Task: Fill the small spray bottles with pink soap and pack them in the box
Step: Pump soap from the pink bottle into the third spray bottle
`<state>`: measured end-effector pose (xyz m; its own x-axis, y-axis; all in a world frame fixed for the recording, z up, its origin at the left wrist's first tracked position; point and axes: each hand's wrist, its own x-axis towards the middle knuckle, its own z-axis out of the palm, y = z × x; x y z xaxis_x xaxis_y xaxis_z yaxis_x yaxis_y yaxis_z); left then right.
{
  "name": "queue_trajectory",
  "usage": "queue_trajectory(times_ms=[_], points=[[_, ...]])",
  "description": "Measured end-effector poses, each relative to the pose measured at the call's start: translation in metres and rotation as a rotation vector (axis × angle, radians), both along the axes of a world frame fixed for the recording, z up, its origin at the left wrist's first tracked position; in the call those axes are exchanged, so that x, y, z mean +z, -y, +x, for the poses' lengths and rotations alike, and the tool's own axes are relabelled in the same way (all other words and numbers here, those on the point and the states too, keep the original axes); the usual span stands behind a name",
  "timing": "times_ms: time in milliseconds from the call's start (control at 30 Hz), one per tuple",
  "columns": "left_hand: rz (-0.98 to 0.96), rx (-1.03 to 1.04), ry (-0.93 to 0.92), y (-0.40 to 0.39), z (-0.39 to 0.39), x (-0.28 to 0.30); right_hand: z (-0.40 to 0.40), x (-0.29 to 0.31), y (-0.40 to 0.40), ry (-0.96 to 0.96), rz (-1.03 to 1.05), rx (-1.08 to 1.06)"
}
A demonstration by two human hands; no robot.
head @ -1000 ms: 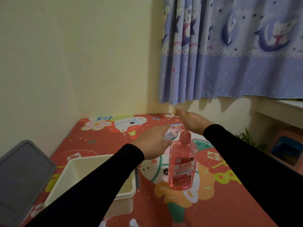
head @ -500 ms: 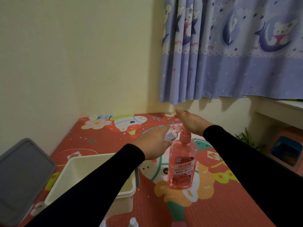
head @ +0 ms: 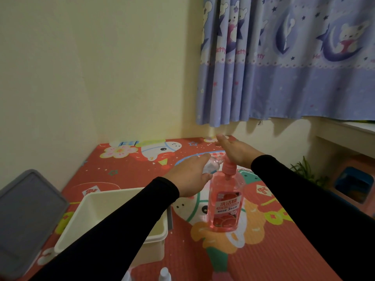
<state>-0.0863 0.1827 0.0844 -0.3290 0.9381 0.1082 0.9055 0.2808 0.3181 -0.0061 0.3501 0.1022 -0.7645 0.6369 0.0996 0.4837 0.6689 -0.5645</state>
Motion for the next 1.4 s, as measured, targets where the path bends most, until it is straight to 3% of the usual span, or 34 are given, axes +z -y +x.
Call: queue_trajectory(times_ms=[200,400,533,800,1033,1233,1400], points=[[0.049,-0.009,-0.007,0.001,0.001,0.009,0.0,0.01,-0.007,0.02,0.081,-0.01],[-0.007,-0.008,0.015,-0.002,0.0,-0.005,0.0,-0.006,-0.003,-0.001,0.032,0.057],[-0.004,0.0,0.003,-0.001,-0.001,-0.002,0.003,0.001,0.004,0.04,-0.005,-0.006],[0.045,-0.015,-0.009,-0.001,0.0,0.006,0.002,0.012,0.001,0.064,0.173,0.027],[-0.012,-0.002,0.004,-0.001,-0.001,-0.002,0.0,-0.001,0.001,-0.019,-0.018,-0.051],[0.053,-0.022,0.005,0.002,0.002,0.012,0.003,0.018,0.002,0.047,0.178,-0.01],[0.04,-0.01,0.017,-0.003,-0.001,0.001,0.0,0.007,0.004,0.08,0.11,0.02]])
